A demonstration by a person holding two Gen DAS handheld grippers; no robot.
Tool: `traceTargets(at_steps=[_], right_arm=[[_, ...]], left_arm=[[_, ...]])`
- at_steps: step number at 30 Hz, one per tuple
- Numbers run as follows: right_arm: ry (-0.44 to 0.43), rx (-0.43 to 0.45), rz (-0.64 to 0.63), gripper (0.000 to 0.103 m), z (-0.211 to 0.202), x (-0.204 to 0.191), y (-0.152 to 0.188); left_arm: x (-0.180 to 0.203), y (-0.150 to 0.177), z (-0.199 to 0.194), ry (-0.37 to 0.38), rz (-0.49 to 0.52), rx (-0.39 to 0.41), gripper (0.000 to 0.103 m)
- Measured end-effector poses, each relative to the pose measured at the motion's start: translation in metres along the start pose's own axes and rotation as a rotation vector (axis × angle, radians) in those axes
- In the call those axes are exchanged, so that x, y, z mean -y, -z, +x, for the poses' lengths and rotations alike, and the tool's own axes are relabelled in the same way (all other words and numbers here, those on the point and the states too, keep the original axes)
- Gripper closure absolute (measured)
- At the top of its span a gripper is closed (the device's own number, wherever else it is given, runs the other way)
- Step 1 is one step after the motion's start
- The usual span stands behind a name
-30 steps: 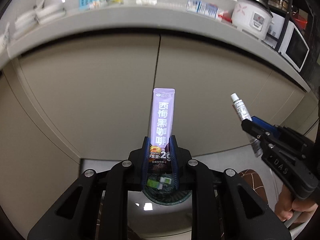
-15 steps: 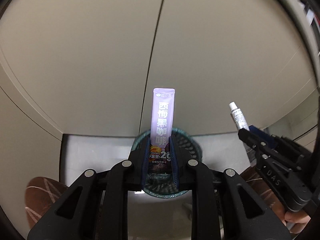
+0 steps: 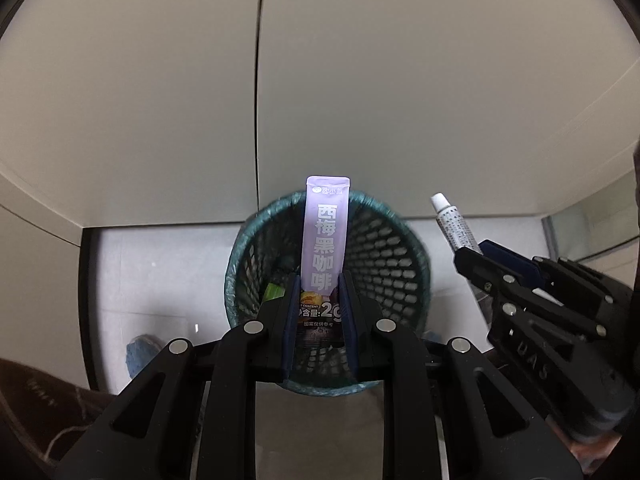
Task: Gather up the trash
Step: 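Open the left tool to drop the sachet while the right tool releases the tube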
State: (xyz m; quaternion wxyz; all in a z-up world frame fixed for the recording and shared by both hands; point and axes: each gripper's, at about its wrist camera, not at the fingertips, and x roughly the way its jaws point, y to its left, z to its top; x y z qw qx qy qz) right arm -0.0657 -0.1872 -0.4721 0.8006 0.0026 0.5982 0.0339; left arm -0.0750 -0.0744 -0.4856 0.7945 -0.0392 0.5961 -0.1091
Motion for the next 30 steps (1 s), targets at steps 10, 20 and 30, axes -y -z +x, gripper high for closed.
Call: traceTargets(at_steps=[10, 20, 30], right_arm=[[-0.024, -0.085, 0.042, 0.082, 0.037, 0.019, 0.003], [-0.041, -0.103, 0.043, 0.082, 0.046, 0.031, 0.002], [-0.087, -0.111, 0.028, 0.075, 0.05, 0.024, 0.001]], left_arm=[[0.01, 0.004, 0.057, 0.045, 0.0, -0.104, 0.079], [-0.004, 0.002, 0.063, -0.005, -0.058, -0.089, 0.049], [-0.027, -0.001, 0.059, -0.084, -0.129, -0.077, 0.032]])
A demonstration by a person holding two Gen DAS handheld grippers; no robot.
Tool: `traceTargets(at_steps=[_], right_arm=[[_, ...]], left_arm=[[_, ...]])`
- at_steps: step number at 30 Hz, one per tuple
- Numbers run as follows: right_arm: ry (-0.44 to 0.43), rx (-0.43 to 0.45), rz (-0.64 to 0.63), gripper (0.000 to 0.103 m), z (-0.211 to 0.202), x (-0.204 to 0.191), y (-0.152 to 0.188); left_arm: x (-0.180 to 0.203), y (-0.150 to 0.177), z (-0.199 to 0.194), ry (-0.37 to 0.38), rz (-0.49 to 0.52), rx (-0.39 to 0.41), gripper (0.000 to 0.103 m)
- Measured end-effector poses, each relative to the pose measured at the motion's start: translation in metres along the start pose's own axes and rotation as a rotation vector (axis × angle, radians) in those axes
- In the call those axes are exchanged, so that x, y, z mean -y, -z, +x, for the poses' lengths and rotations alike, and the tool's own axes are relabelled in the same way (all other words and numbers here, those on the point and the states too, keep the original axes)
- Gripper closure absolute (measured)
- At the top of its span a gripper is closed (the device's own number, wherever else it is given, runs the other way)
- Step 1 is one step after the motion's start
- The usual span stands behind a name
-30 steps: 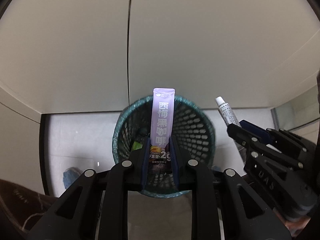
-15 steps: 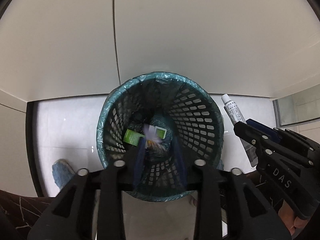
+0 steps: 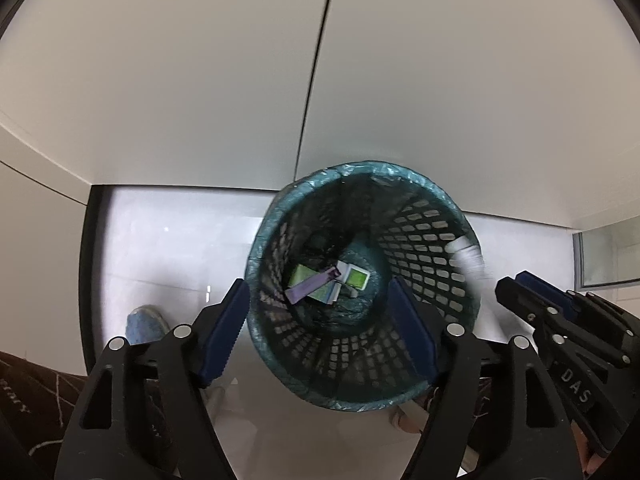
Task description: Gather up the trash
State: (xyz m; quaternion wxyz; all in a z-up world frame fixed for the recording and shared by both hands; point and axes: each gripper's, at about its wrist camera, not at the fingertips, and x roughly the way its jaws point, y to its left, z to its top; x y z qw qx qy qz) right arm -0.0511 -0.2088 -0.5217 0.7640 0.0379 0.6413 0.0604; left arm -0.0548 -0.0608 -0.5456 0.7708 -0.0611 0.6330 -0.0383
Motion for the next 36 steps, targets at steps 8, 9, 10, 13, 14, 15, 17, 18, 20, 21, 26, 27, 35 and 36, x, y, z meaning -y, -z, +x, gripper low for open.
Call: traceTargets(at_steps=[8, 9, 10, 13, 14, 15, 17, 18, 20, 21, 26, 27, 35, 36], right_arm=[[0.009, 0.048, 0.009, 0.04, -0.013, 0.005, -0.001], [0.009, 0.055, 0.015, 0.036, -0.016, 0.006, -0.001], [0.006, 0.062, 0.02, 0.033, -0.018, 0.007, -0.001], [0.024, 0.073, 0.022, 0.028, -0.022, 0.009, -0.001], [0.03, 0.074, 0.024, 0.027, -0.025, 0.009, 0.0], [0.038, 0.074, 0.027, 0.025, -0.028, 0.01, 0.0], [0.042, 0.083, 0.029, 0.025, -0.037, 0.01, 0.0], [0.049, 0.088, 0.027, 0.022, -0.044, 0.01, 0.001], [0.054, 0.112, 0.029, 0.019, -0.06, 0.01, 0.002], [0.057, 0.121, 0.032, 0.017, -0.067, 0.01, 0.002], [0.046, 0.16, 0.07, 0.013, -0.105, 0.014, 0.003], [0.05, 0.172, 0.065, 0.013, -0.113, 0.014, 0.004], [0.051, 0.262, 0.03, 0.013, -0.179, 0.005, 0.006], [0.051, 0.278, 0.024, 0.013, -0.188, 0.004, 0.006]], left_arm=[[-0.002, 0.0, -0.014, -0.06, 0.028, 0.037, 0.019], [-0.003, 0.001, -0.017, -0.073, 0.033, 0.041, 0.019], [-0.004, 0.001, -0.02, -0.079, 0.037, 0.044, 0.019], [-0.004, 0.002, -0.035, -0.088, 0.049, 0.061, 0.015], [-0.003, 0.002, -0.041, -0.089, 0.055, 0.071, 0.014], [-0.002, 0.003, -0.048, -0.085, 0.059, 0.081, 0.013], [0.0, 0.003, -0.06, -0.077, 0.068, 0.099, 0.011], [0.001, 0.003, -0.067, -0.07, 0.068, 0.109, 0.01], [0.002, 0.003, -0.079, -0.061, 0.063, 0.126, 0.007], [0.002, 0.004, -0.087, -0.056, 0.061, 0.133, 0.007], [-0.001, 0.006, -0.125, -0.025, 0.058, 0.173, 0.006], [-0.002, 0.007, -0.134, -0.022, 0.061, 0.181, 0.006], [0.003, 0.002, -0.201, -0.007, 0.072, 0.242, 0.006], [0.005, 0.002, -0.211, -0.003, 0.078, 0.256, 0.006]])
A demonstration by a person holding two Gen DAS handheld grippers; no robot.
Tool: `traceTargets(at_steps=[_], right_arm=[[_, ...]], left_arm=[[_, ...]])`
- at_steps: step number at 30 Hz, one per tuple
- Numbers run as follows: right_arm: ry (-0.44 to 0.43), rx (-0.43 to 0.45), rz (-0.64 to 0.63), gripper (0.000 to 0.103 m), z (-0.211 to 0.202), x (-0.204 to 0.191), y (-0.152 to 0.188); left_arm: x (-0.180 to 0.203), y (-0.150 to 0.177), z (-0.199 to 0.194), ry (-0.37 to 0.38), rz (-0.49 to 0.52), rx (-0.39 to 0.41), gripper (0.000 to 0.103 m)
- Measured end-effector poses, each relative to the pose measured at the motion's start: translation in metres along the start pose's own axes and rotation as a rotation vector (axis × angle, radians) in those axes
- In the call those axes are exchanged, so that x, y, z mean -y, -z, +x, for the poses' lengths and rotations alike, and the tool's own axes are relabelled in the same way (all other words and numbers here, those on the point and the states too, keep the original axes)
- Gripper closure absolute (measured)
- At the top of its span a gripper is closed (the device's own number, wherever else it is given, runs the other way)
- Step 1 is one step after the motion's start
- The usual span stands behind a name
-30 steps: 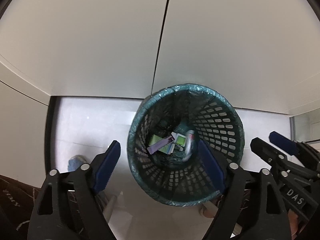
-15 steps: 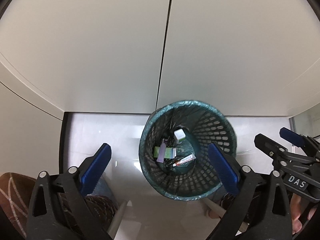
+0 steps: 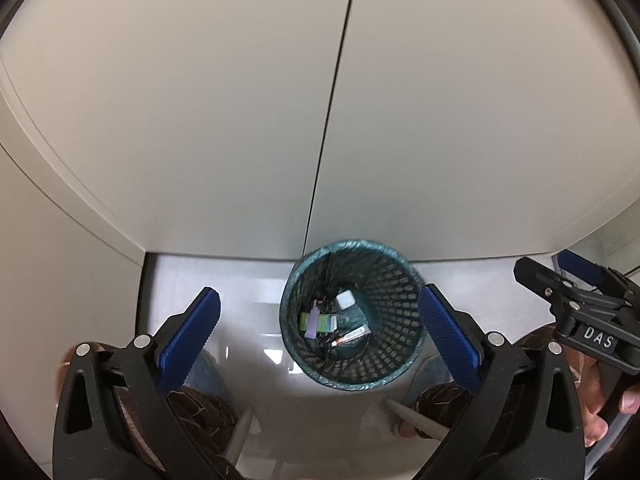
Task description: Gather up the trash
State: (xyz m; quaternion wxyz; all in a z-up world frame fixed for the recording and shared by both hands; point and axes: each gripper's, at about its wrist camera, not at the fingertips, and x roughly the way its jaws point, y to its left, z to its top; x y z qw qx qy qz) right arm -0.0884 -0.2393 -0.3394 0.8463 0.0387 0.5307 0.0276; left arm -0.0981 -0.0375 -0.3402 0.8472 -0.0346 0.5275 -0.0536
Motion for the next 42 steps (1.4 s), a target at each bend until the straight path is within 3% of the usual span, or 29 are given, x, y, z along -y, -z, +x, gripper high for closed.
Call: traceTargets(at_steps=[16, 25, 34, 42], right_arm=[[-0.006, 0.329, -0.082, 0.008, -0.17, -0.021, -0.059], [-0.029, 0.508, -0.117, 0.007, -0.255, -0.031, -0.106], [-0.034, 0.514, -0.099, 0.007, -0.285, -0.037, -0.17], [0.023, 0.491, -0.153, 0.007, -0.268, -0.048, -0.236]], left_arm=[[0.019, -0.049, -0.172, 0.033, 0.034, 0.222, 0.006], [0.025, -0.097, -0.252, -0.015, 0.035, 0.377, 0.006], [0.028, -0.165, -0.282, -0.057, 0.041, 0.427, 0.006], [0.024, -0.243, -0.265, -0.061, 0.02, 0.404, 0.006]])
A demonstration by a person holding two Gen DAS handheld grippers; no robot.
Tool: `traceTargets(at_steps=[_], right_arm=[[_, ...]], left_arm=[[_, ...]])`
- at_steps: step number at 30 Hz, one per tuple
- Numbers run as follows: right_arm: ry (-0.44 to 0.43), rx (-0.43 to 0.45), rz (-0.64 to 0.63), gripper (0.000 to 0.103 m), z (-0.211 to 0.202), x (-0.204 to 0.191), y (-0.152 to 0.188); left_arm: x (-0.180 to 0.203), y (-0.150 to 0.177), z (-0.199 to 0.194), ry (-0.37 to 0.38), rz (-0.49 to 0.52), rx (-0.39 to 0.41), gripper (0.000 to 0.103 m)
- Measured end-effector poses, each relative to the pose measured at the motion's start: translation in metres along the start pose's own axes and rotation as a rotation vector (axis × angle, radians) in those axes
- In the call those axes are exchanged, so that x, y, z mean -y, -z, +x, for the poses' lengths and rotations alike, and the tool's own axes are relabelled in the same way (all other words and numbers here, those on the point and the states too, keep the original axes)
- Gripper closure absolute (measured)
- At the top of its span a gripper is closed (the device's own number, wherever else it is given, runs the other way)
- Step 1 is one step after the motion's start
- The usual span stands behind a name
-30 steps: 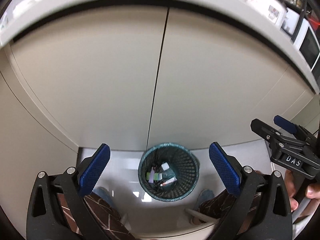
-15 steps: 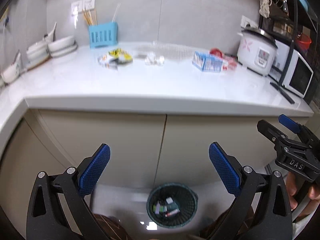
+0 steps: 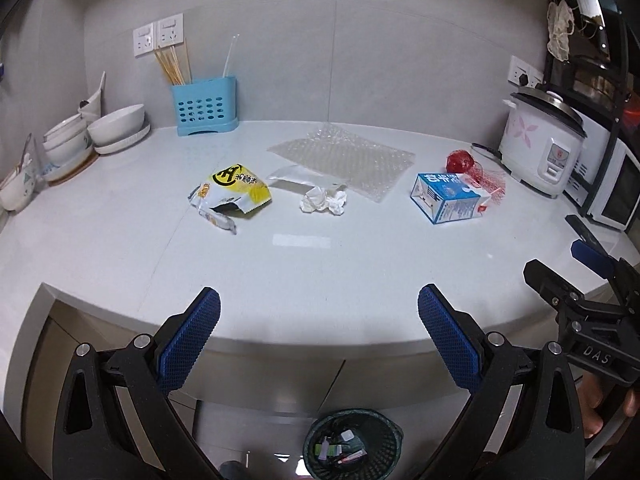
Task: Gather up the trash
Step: 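Raise both tools to the countertop and approach the tissue and milk carton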
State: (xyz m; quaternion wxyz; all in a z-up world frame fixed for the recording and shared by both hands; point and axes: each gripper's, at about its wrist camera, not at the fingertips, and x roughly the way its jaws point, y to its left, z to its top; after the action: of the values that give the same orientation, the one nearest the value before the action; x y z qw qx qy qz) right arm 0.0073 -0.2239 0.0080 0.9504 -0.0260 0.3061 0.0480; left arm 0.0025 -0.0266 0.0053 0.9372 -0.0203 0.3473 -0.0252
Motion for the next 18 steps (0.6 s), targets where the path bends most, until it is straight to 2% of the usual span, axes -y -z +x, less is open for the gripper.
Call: traceTargets(at_steps=[10, 18], right_arm=[[0.002, -0.063, -0.001, 0.008, 0.065, 0.002, -0.037], [-0.005, -0.155, 0.03, 0.008, 0.115, 0.012, -0.054]], left_arm=[[0.0, -0.048, 0.083, 0.002, -0.022, -0.065, 0.006], [0.004, -0.074, 0.134, -0.006, -0.029, -0.117, 0.006]])
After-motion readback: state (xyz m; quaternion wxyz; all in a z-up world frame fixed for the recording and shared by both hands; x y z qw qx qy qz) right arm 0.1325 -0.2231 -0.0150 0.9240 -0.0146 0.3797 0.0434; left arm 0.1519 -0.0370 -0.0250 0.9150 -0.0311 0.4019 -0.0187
